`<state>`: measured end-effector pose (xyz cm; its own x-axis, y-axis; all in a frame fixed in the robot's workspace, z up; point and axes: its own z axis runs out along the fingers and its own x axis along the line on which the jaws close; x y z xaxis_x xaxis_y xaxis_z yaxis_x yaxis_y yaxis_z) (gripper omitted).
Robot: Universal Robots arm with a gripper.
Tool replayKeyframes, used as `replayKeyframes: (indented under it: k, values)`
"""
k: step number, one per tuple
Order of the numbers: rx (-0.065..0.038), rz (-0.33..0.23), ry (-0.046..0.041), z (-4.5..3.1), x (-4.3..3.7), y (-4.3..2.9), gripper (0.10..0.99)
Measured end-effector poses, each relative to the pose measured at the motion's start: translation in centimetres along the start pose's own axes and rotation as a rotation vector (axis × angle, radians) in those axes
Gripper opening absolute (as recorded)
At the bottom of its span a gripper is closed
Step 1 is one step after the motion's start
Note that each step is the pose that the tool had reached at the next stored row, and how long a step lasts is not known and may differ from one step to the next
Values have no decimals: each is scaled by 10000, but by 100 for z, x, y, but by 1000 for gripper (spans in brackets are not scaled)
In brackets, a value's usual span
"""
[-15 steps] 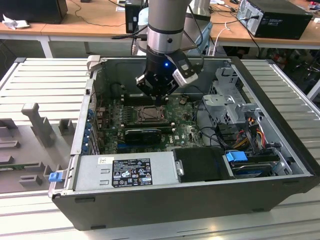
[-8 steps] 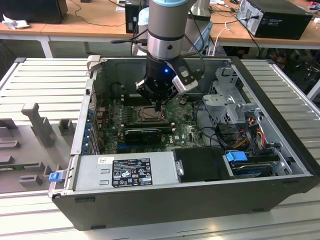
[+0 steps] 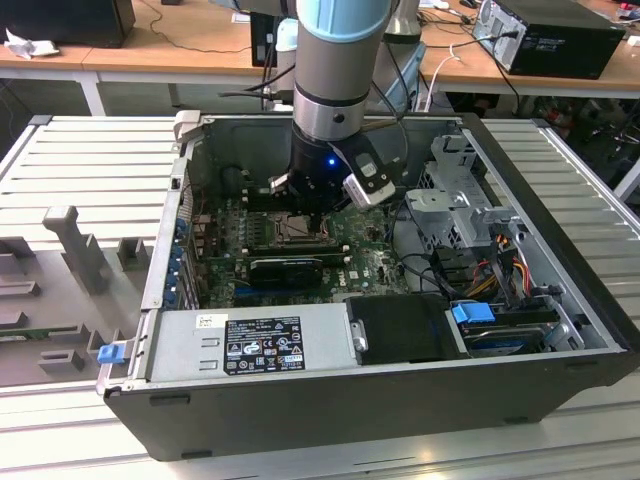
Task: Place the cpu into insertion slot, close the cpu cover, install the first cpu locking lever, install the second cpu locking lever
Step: 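Install the second cpu locking lever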
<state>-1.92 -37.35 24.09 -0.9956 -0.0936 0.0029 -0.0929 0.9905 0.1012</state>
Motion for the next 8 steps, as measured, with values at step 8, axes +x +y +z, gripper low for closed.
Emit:
replayKeyframes:
  k: [8]
  values:
    - [-484, -3, -43, 48, 65, -79, 106]
